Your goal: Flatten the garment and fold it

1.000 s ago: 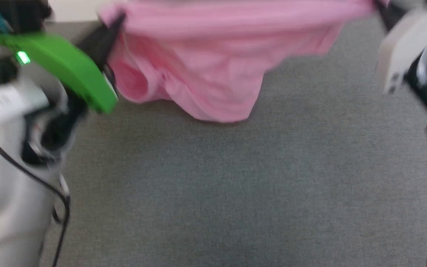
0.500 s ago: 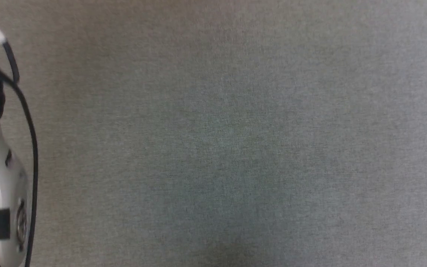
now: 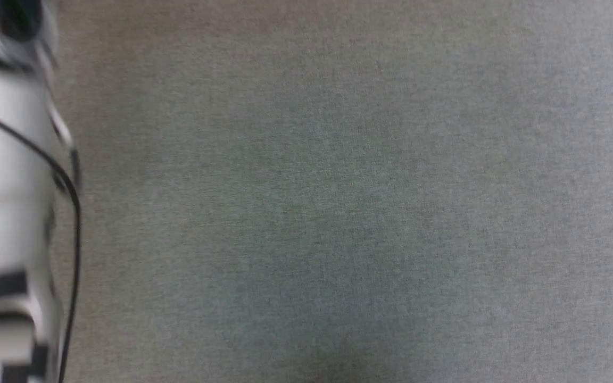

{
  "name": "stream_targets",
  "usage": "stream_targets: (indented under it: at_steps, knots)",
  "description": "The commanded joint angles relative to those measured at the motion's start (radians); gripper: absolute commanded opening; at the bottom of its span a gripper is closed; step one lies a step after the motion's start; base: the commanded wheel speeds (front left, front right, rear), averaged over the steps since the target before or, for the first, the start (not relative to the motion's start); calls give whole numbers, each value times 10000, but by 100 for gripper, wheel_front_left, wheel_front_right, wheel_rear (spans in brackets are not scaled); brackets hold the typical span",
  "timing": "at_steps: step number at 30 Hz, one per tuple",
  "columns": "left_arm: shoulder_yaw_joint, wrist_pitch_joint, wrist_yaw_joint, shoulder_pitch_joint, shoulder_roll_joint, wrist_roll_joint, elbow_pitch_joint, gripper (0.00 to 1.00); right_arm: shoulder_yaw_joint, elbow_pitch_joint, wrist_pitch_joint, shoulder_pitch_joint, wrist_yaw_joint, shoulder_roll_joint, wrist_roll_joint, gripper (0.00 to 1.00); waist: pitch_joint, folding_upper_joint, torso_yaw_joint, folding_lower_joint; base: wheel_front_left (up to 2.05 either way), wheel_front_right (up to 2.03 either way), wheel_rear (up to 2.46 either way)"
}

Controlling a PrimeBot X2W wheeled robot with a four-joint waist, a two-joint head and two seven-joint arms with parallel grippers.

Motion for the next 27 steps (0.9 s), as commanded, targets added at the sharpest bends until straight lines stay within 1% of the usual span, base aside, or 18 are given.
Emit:
stream_targets:
  at_steps: [1, 4, 6, 9, 14, 19, 22, 24, 27]
  knots:
    - [-197, 198, -183, 740, 213, -46, 3, 0, 148, -40, 253, 735, -23, -192, 299, 0, -347, 0, 157, -2, 0, 0, 0]
    - [-663, 532, -524, 2497, 396, -107, -313, 0, 460, -511, 785, 2425, -23, -438, 1024, 0, -834, 0, 233, -2, 0, 0, 0]
    - [-858, 704, -547, 3766, 503, -184, -672, 0, 553, -1015, 1124, 3607, -23, -605, 1461, 0, -1150, 0, 263, -2, 0, 0, 0]
    - [-1085, 1003, -429, 5723, 643, -374, -1353, 0, 413, -1849, 1538, 5345, -23, -808, 1884, 0, -1651, 0, 268, -2, 0, 0, 0]
    - [-1389, 1557, -45, 8840, 913, -766, -2824, 0, -465, -3452, 2281, 8306, -23, -846, 1999, 0, -2428, 0, 366, -2, 0, 0, 0]
    - [-1689, 2051, 495, 10929, 1187, -849, -4178, 0, -1571, -4982, 3169, 10947, -23, -305, 1772, 0, -2945, 0, 616, -2, 0, 0, 0]
    - [-1849, 2314, 806, 11846, 1358, -823, -4828, 0, -2304, -5865, 3989, 12568, -23, 364, 1546, 0, -3131, 0, 839, -2, 0, 0, 0]
    - [-1918, 2520, 1076, 12355, 1401, -868, -5307, 0, -2656, -6435, 4522, 13444, -23, 790, 1364, 0, -3190, 0, 934, -2, 0, 0, 0]
    - [-1907, 2658, 1364, 12881, 1402, -993, -6032, 0, -2988, -7282, 5052, 14291, -23, 1158, 1168, 0, -3235, 0, 1047, -2, 0, 0, 0]
